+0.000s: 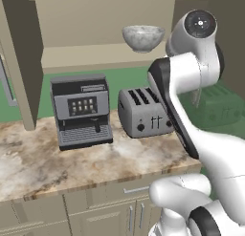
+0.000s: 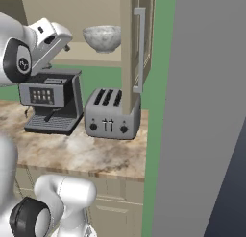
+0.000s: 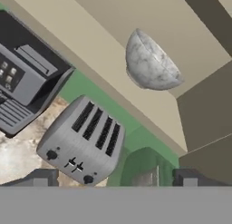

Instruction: Move the bowls from the cabinet to the plates on the dining table.

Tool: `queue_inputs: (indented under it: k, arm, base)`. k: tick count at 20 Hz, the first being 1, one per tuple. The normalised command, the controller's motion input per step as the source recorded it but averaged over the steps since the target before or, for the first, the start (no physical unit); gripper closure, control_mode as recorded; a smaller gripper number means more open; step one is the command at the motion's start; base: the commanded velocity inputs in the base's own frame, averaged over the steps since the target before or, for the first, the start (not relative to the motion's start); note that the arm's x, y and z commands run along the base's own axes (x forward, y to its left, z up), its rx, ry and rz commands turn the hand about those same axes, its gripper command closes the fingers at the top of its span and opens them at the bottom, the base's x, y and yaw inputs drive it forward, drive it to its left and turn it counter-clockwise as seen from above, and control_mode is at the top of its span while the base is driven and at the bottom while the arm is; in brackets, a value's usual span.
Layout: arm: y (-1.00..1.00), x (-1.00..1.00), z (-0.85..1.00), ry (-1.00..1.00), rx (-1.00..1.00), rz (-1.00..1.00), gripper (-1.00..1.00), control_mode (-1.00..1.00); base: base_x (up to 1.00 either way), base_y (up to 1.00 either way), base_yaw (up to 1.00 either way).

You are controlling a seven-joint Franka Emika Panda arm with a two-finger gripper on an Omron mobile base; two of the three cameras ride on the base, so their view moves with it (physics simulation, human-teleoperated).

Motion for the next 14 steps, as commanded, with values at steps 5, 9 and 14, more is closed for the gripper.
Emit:
queue_inputs:
  k: [5, 9, 14]
  arm:
    - [0.0, 0.45, 0.07, 0.0, -0.05, 0.0, -1.0, -1.0]
    - [-0.04, 0.38, 0.0, 0.0, -0.05, 0.0, -1.0, -1.0]
    - [-0.06, 0.38, 0.0, 0.0, -0.05, 0.0, -1.0, -1.0]
  base:
    - [0.0, 0.0, 0.0]
    - [0.0, 0.0, 0.0]
    - [0.0, 0.0, 0.0]
